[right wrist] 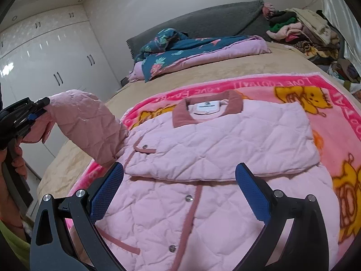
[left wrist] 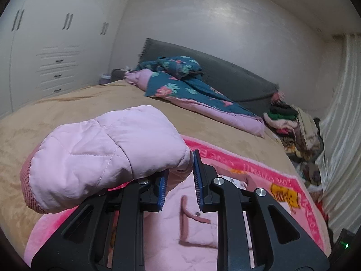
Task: Fold large clothes
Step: 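Lift the sleeve with the left tool and carry it toward the jacket body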
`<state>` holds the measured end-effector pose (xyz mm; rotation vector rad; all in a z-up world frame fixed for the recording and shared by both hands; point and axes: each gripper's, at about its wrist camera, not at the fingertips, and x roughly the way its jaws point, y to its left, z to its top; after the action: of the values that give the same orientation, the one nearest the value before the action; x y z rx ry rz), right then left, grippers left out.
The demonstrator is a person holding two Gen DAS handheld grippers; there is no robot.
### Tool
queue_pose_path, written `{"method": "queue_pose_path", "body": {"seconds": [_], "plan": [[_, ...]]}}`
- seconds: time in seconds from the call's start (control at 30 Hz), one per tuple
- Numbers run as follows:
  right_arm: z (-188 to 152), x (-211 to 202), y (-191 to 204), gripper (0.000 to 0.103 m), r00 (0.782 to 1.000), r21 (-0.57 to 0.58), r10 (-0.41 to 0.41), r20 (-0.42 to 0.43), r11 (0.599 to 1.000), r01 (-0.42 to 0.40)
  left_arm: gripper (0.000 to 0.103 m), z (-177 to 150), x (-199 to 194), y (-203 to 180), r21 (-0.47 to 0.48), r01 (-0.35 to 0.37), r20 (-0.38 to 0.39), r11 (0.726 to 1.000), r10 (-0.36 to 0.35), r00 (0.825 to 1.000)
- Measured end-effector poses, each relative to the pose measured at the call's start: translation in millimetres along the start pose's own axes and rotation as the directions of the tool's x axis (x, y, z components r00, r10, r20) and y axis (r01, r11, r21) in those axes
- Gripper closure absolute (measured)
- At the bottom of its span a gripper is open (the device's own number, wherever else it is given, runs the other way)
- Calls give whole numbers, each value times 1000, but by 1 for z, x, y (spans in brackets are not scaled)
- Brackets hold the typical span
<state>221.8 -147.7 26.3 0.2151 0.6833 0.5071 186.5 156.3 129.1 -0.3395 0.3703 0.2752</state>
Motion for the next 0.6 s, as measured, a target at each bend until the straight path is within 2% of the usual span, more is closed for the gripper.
{"method": "queue_pose_path", "body": {"seconds": [0.17, 0.37, 0.47, 0.6], "plan": [[0, -13, -25, 4, 999, 44, -31, 19, 999, 30, 90, -12, 15, -39, 83, 49, -31, 995, -46, 998], [-3, -24, -55, 4, 997, 101, -67, 29, 993, 64, 90, -39, 36, -78, 181, 110, -109, 977, -91, 990], [-5, -27, -67, 4, 996, 122, -84, 33, 989, 79, 90, -55, 46, -94, 221, 154, -153, 963, -122, 981], [-6, -30, -83, 4, 994, 152, -107, 33, 983, 101, 90, -79, 60, -107, 231, 222, -230, 947, -168, 958]]}}
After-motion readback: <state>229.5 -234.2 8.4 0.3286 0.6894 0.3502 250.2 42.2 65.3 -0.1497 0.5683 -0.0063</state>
